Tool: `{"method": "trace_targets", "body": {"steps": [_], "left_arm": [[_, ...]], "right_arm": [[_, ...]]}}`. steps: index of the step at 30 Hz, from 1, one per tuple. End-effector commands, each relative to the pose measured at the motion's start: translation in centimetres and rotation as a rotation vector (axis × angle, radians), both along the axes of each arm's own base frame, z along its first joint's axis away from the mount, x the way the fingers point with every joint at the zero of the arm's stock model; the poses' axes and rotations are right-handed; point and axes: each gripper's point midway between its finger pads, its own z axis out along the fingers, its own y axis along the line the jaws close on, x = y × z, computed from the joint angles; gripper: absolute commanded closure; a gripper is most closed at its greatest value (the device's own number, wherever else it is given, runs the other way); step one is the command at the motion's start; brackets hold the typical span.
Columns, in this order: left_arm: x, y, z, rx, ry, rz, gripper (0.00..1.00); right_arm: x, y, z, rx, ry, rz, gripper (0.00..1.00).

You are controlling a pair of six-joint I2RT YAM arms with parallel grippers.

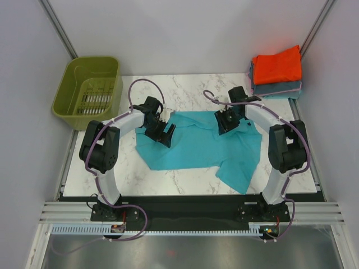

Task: Fold and stack the t-shirts
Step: Fold the tshirt

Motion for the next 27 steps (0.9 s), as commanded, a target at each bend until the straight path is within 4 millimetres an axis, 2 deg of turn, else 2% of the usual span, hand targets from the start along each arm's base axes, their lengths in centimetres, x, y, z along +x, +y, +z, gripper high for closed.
{"method": "trace_targets", "body": {"steps": [1, 2, 3, 4, 5, 6, 7, 8, 9, 10, 11, 13, 14, 15, 16, 17, 19, 20, 21, 22, 24, 26, 27], "left_arm": [[1.3, -1.3, 3.4, -0.068, -0.084, -0.007, 0.05], [1.5, -1.3, 4.3, -0.076, -0.106, -0.012, 0.04], [1.9, -1.4, 4.9, -0.083, -0.123, -0.009, 0.04], [2.6, -1.3, 5.8, -0.094, -0.141, -0.009, 0.03], [2.8, -1.1, 6.1, -0.100, -0.137, -0.005, 0.01], [3.3, -1.0, 6.3, -0.107, -0.137, 0.005, 0.01], [4.3, -0.5, 6.7, -0.111, -0.151, 0.025, 0.00], [4.7, -0.2, 6.7, -0.112, -0.149, 0.038, 0.00], [5.0, 0.0, 5.6, -0.104, -0.115, 0.048, 0.00], [5.9, 0.4, 5.8, -0.105, -0.118, 0.068, 0.00], [6.3, 0.7, 5.5, -0.098, -0.108, 0.081, 0.01], [7.6, 2.0, 4.0, -0.071, -0.086, 0.119, 0.01], [8.0, 2.4, 3.3, -0.068, -0.075, 0.131, 0.01], [8.8, 2.8, 3.3, -0.069, -0.081, 0.147, 0.01], [9.3, 3.9, 2.1, -0.058, -0.056, 0.178, 0.01], [9.8, 4.4, 1.7, -0.052, -0.055, 0.188, 0.01], [11.0, 5.7, 1.1, -0.026, -0.067, 0.207, 0.01], [11.2, 6.2, 0.2, -0.008, -0.054, 0.206, 0.00], [11.5, 6.6, -0.3, 0.013, -0.055, 0.211, 0.00], [12.2, 6.9, -0.2, 0.020, -0.065, 0.218, 0.01], [12.5, 7.7, -1.6, 0.057, -0.046, 0.225, 0.01], [13.6, 8.3, -1.8, 0.064, -0.053, 0.237, 0.00], [13.8, 8.5, -2.6, 0.075, -0.041, 0.238, 0.00]], "right_arm": [[4.6, -1.6, 4.3, 0.014, -0.153, -0.073, 0.57], [5.7, -2.7, 4.5, 0.027, -0.155, -0.119, 0.57], [7.1, -3.2, 5.6, 0.038, -0.191, -0.139, 0.57], [8.0, -3.7, 6.0, 0.042, -0.211, -0.158, 0.57], [8.9, -4.8, 5.4, 0.038, -0.206, -0.186, 0.57], [10.1, -5.3, 5.9, 0.038, -0.230, -0.195, 0.57], [10.8, -5.8, 5.7, 0.039, -0.235, -0.206, 0.57], [11.6, -6.7, 4.0, 0.038, -0.205, -0.227, 0.57], [12.7, -7.0, 4.2, 0.050, -0.218, -0.235, 0.57], [13.1, -7.3, 3.5, 0.049, -0.207, -0.243, 0.57], [13.5, -7.8, 1.6, 0.044, -0.173, -0.250, 0.58], [14.8, -8.1, 1.0, 0.053, -0.176, -0.256, 0.59], [15.3, -8.1, 0.0, 0.063, -0.161, -0.253, 0.59], [15.6, -8.2, -0.5, 0.063, -0.159, -0.259, 0.60], [15.9, -8.3, -0.8, 0.064, -0.157, -0.265, 0.60], [16.0, -8.4, -2.1, 0.062, -0.134, -0.266, 0.60], [16.4, -8.5, -2.7, 0.056, -0.134, -0.266, 0.60], [16.5, -9.4, -3.7, 0.049, -0.117, -0.285, 0.60], [16.7, -10.4, -3.9, 0.035, -0.119, -0.306, 0.60], [16.9, -10.7, -4.2, 0.034, -0.118, -0.313, 0.60], [17.0, -11.7, -4.9, 0.017, -0.113, -0.333, 0.60], [17.2, -12.7, -5.5, 0.003, -0.112, -0.354, 0.60], [17.3, -13.0, -5.5, 0.002, -0.114, -0.364, 0.60]]}}
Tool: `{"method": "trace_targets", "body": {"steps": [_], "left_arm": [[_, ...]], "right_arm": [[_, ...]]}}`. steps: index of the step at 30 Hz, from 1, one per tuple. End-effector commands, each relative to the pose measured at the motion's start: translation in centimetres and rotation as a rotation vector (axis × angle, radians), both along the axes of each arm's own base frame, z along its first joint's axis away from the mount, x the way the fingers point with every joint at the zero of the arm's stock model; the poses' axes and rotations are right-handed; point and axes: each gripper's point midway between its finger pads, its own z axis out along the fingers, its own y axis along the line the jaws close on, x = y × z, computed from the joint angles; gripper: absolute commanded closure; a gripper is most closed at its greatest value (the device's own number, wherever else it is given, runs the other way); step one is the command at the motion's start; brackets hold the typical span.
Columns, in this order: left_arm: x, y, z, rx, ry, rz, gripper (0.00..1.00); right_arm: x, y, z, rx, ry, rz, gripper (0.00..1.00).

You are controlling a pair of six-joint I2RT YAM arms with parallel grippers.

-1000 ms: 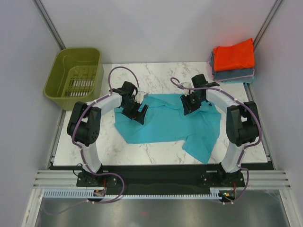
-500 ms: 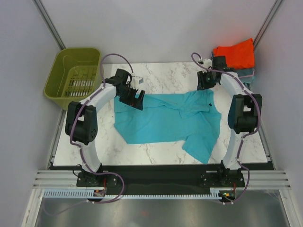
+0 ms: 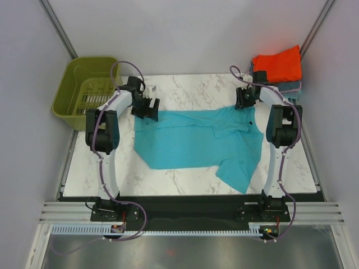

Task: Fold and stack the t-shirts
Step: Fold the tshirt

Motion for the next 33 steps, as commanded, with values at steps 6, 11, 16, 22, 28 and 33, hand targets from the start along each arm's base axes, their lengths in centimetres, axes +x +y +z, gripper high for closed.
{"method": "trace_targets", "body": {"steps": [6, 11, 16, 22, 28, 33], "left_arm": [[4.6, 1.9, -4.0, 0.129, -0.002, -0.024, 0.00], [6.8, 2.0, -4.2, 0.145, -0.036, -0.038, 0.00], [8.9, 1.4, -1.1, 0.149, -0.128, -0.026, 0.00], [7.4, -1.3, 11.3, 0.044, -0.298, 0.015, 0.00], [-1.2, -5.2, 14.1, -0.091, -0.212, -0.079, 0.01], [-7.9, -6.5, 8.4, -0.181, 0.030, -0.121, 0.01]], "right_arm": [[0.4, -4.2, -2.9, -0.073, 0.036, -0.100, 0.60], [1.9, -4.6, -3.2, -0.082, 0.011, -0.126, 0.60], [3.5, -3.7, -2.3, -0.093, -0.036, -0.094, 0.60], [3.7, -3.4, 8.0, -0.083, -0.202, -0.092, 0.59], [-2.0, -1.8, 15.0, 0.018, -0.273, -0.034, 0.57], [-7.7, -1.8, 12.5, 0.186, -0.140, -0.033, 0.55]]}}
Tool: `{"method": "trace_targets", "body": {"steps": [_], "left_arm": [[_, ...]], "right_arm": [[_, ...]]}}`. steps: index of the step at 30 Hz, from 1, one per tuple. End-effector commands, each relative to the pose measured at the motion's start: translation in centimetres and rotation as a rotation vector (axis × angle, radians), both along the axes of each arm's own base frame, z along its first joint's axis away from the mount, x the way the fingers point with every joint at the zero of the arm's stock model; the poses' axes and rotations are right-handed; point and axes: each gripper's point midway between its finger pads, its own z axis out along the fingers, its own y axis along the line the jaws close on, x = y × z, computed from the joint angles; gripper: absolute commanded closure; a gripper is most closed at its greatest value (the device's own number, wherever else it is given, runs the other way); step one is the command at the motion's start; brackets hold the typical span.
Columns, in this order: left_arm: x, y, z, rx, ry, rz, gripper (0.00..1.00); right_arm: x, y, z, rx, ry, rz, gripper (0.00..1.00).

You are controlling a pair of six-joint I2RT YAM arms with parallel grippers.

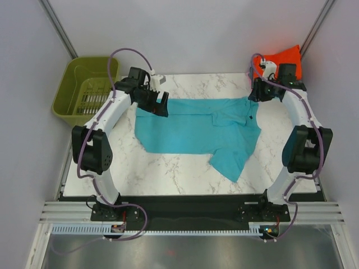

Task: Fold and stack the t-shirts
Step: Fold the tshirt

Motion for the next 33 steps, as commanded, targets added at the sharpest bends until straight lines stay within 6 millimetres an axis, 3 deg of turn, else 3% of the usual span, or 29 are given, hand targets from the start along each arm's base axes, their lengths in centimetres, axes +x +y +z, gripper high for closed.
{"method": "trace_targets", "body": {"steps": [1, 2, 4, 9, 21, 33], "left_arm": [[-4.5, -0.8, -6.4, -0.058, 0.273, -0.008, 0.01], [-5.3, -0.8, -7.4, -0.062, 0.310, -0.010, 0.01], [-5.3, -0.9, -8.4, -0.063, 0.323, -0.007, 0.02], [-5.2, -1.1, -10.3, -0.066, 0.360, -0.015, 0.02], [-5.6, -0.7, -14.1, -0.026, 0.436, -0.021, 0.01], [-6.6, -0.3, -15.6, 0.035, 0.462, -0.034, 0.01]], "right_arm": [[-3.9, -0.3, -2.7, 0.187, 0.125, 0.011, 0.56], [-4.6, 0.6, -2.7, 0.275, 0.142, 0.048, 0.56], [-5.9, 0.3, -3.9, 0.370, 0.204, 0.038, 0.57], [-7.0, 0.8, -4.5, 0.513, 0.244, 0.095, 0.57], [-8.4, 0.7, -9.1, 0.572, 0.338, 0.160, 0.56], [-7.2, 0.0, -11.3, 0.508, 0.266, 0.233, 0.54]]}}
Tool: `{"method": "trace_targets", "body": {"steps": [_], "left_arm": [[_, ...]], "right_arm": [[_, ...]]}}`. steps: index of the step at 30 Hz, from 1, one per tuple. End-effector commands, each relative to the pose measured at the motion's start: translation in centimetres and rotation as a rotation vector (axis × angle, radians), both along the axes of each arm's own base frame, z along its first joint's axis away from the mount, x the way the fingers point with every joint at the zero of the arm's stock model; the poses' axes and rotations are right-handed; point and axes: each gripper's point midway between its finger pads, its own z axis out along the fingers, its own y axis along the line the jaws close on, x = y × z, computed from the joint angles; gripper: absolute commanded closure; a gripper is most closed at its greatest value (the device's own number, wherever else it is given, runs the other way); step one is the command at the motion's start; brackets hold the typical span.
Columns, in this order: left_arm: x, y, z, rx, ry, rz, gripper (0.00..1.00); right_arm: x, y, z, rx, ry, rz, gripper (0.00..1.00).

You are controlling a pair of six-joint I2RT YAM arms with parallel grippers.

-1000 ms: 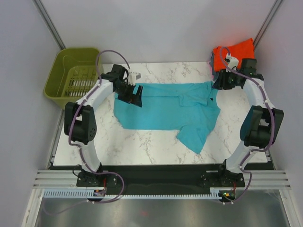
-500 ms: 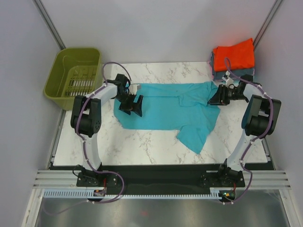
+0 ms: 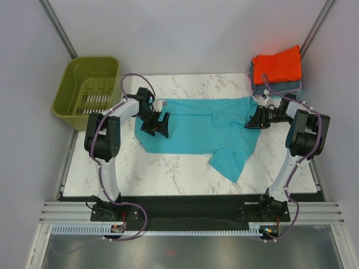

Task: Fold and stack the t-shirts
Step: Fold the tshirt

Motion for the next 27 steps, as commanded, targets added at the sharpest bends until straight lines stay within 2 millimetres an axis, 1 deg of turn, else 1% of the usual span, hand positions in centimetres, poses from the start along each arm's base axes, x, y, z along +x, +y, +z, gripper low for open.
{"method": "trace_targets", "body": {"steps": [1, 2, 8, 12, 16, 19, 23, 27], "left_arm": [[-0.6, 0.1, -2.2, 0.051, 0.026, -0.028, 0.01], [-0.6, 0.0, -2.3, 0.057, 0.023, -0.033, 0.01], [-1.1, -0.4, -2.7, 0.077, 0.025, -0.060, 0.01], [-1.3, -0.6, -2.8, 0.087, 0.026, -0.069, 0.01], [-1.5, -0.5, -2.9, 0.094, 0.029, -0.069, 0.01], [-1.5, -0.5, -3.0, 0.099, 0.029, -0.070, 0.01], [-1.4, -0.5, -3.1, 0.099, 0.029, -0.070, 0.01], [-1.4, -0.5, -3.1, 0.099, 0.028, -0.069, 0.01]], "right_arm": [[1.7, -0.2, 0.1, 0.021, -0.093, 0.026, 0.54], [2.0, -0.2, -0.2, 0.027, -0.096, 0.024, 0.54], [3.5, -0.4, -0.7, 0.028, -0.122, 0.004, 0.54], [4.5, -0.3, -0.3, 0.031, -0.143, 0.001, 0.54], [5.1, 0.1, -0.2, 0.032, -0.151, 0.002, 0.54], [5.3, 0.6, -0.5, 0.041, -0.137, 0.005, 0.55], [5.1, 1.9, -0.5, 0.049, -0.130, 0.030, 0.57], [5.0, 2.7, -0.3, 0.062, -0.113, 0.033, 0.62]]}}
